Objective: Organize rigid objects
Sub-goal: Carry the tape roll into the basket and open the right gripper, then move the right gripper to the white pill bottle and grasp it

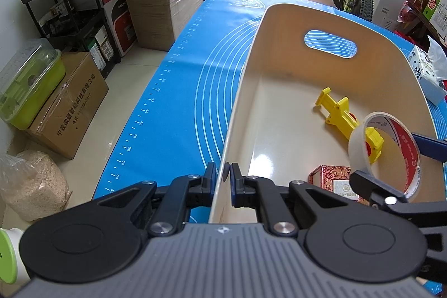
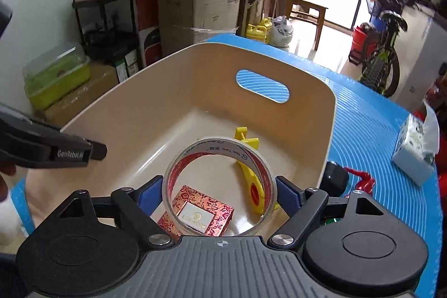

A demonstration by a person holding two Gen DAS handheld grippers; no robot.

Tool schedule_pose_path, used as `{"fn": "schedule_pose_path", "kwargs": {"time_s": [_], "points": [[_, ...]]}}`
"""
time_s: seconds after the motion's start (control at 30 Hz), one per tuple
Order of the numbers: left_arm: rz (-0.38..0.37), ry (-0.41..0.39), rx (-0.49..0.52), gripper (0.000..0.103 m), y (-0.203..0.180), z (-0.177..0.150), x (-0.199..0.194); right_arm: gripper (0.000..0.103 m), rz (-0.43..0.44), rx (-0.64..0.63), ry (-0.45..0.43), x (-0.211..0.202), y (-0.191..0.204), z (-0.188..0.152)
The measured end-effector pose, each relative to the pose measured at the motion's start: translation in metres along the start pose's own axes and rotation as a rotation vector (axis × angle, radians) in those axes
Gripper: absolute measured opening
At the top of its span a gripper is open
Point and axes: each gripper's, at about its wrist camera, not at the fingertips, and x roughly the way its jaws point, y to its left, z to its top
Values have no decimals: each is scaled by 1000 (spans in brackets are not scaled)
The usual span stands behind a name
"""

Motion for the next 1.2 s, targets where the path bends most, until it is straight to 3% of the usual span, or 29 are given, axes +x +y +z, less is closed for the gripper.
{"fn": "schedule_pose_path", "kwargs": {"time_s": [0.33,0.5,0.67,0.93,1.2], "points": [[9,0,-1,12,0,1,0,92,34,34,-42,-25,-14,5],[9,0,-2,13,-1,1,0,92,2,66,-76,-41,-31,6],[8,0,-3,13,-1,1,0,96,-85,110,-103,-60,-68,-2],[9,0,-4,13,-1,0,0,97,-196,235,-52,-59,-130,-31],[10,0,-7,13,-1,0,1,97,-253,300,52,-25,-155,-64]]}}
